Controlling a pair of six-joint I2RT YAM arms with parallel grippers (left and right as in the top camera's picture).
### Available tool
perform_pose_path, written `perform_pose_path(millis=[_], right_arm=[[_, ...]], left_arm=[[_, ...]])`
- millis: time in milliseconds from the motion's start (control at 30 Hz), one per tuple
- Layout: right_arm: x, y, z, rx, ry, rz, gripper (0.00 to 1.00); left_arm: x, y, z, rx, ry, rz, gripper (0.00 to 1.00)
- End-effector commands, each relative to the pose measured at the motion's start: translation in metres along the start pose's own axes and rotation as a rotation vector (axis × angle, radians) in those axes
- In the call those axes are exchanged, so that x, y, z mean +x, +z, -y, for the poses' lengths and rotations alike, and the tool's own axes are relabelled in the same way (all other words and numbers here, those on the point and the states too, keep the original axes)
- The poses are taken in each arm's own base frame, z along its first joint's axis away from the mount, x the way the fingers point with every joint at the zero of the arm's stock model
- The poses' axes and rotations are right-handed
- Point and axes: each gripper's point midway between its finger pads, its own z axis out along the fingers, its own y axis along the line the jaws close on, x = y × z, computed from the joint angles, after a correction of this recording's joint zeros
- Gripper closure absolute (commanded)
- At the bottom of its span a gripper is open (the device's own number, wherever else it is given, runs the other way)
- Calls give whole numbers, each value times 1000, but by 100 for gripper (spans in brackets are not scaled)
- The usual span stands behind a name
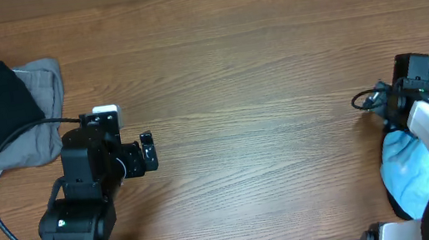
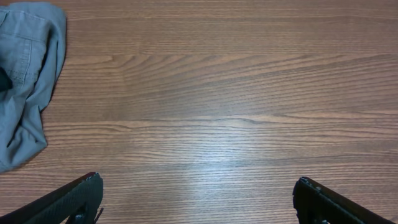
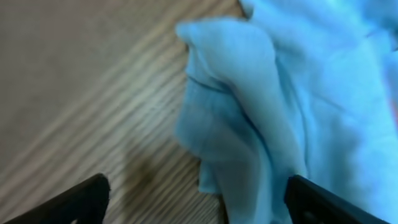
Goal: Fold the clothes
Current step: 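Reach the right gripper to the blue T-shirt and grasp its edge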
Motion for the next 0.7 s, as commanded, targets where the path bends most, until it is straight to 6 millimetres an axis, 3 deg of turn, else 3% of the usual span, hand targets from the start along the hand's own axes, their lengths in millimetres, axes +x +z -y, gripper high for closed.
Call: perform_pose_path(millis=[0,167,267,333,433,500,667], right_arm=[[1,12,-3,-8,24,-28,13],[2,23,0,6,31,-40,21],[-1,23,2,18,33,-24,33],[-1,23,3,21,32,-24,49],[0,23,3,23,31,-27,83],[0,23,3,23,32,-27,96],[-10,14,0,13,34,-18,96]], left_arm=[[-11,-6,5,23,-43,30,0],[-12,-6,5,23,-47,30,0],[-11,-6,5,23,-47,30,0],[-11,-6,5,22,-47,28,0],[-11,-6,5,22,-46,28,0],[-11,-6,5,22,-47,28,0],[-11,-6,5,21,-46,28,0]])
